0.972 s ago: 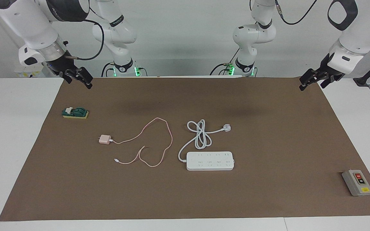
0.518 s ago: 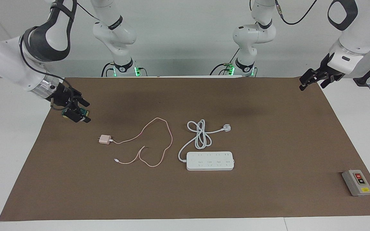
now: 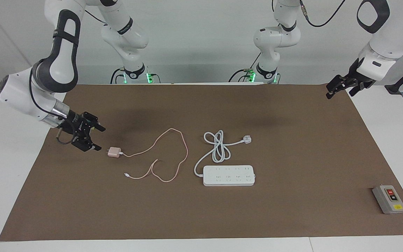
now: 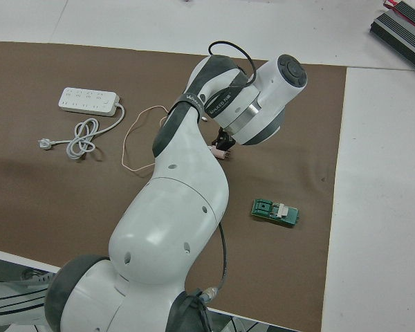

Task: Plug charger into power strip
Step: 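Reach the right gripper to the pink charger and grasp it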

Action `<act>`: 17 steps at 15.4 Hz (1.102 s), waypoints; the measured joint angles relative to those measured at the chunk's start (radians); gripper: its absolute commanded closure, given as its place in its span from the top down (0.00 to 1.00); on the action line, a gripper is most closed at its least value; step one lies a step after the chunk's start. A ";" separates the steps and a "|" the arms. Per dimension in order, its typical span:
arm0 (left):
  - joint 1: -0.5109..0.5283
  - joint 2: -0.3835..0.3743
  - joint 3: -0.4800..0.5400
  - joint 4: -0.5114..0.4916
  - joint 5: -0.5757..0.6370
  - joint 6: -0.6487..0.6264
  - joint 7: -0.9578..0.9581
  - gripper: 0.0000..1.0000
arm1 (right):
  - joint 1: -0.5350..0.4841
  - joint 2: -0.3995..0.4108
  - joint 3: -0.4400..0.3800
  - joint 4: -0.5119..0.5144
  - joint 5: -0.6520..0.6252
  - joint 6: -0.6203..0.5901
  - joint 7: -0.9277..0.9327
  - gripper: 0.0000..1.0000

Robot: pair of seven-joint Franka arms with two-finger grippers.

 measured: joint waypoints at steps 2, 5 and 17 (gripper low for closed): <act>0.000 0.000 0.000 0.000 0.000 0.000 0.000 1.00 | -0.014 0.047 0.000 0.000 0.030 0.000 -0.048 1.00; 0.000 0.000 0.000 0.000 0.000 0.000 0.000 1.00 | -0.024 0.081 0.000 0.000 0.051 -0.025 -0.079 1.00; 0.000 0.000 0.000 0.000 0.000 0.000 0.000 1.00 | -0.026 0.100 0.005 -0.067 0.116 0.059 -0.145 1.00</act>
